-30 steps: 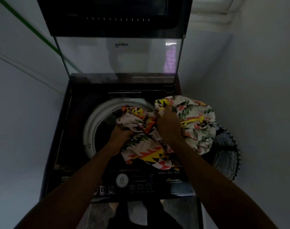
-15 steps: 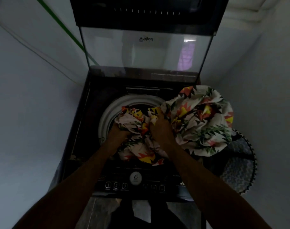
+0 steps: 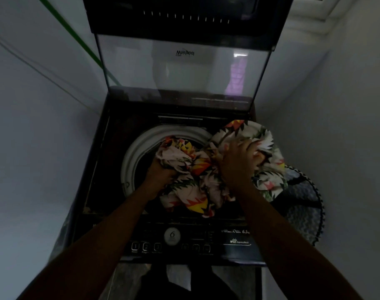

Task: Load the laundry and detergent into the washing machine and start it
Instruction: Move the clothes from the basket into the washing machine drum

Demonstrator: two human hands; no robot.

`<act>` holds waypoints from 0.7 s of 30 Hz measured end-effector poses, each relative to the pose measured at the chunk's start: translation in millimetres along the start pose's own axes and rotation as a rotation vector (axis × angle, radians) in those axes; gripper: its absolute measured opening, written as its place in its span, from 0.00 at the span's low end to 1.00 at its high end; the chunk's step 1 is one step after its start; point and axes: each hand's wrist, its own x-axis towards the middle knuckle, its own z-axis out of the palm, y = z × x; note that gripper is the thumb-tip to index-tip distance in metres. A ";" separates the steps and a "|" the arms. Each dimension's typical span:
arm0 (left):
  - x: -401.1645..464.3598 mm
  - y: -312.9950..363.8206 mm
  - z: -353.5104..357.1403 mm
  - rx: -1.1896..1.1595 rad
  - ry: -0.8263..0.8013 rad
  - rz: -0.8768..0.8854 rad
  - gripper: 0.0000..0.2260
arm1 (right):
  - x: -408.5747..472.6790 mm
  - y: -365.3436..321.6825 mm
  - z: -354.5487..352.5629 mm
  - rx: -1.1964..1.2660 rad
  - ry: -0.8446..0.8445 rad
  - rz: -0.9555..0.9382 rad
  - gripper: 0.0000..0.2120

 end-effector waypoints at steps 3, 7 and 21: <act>-1.0 1.7 -1.2 0.000 0.006 0.002 0.45 | -8.0 -13.4 10.1 0.172 -0.160 -0.139 0.20; -6.0 1.8 -11.0 0.040 0.038 0.003 0.46 | -24.4 -36.2 26.3 0.433 -0.324 -0.249 0.22; -6.4 -6.4 -40.8 0.205 -0.008 0.006 0.39 | -27.7 -83.0 60.7 0.868 -0.530 -0.280 0.09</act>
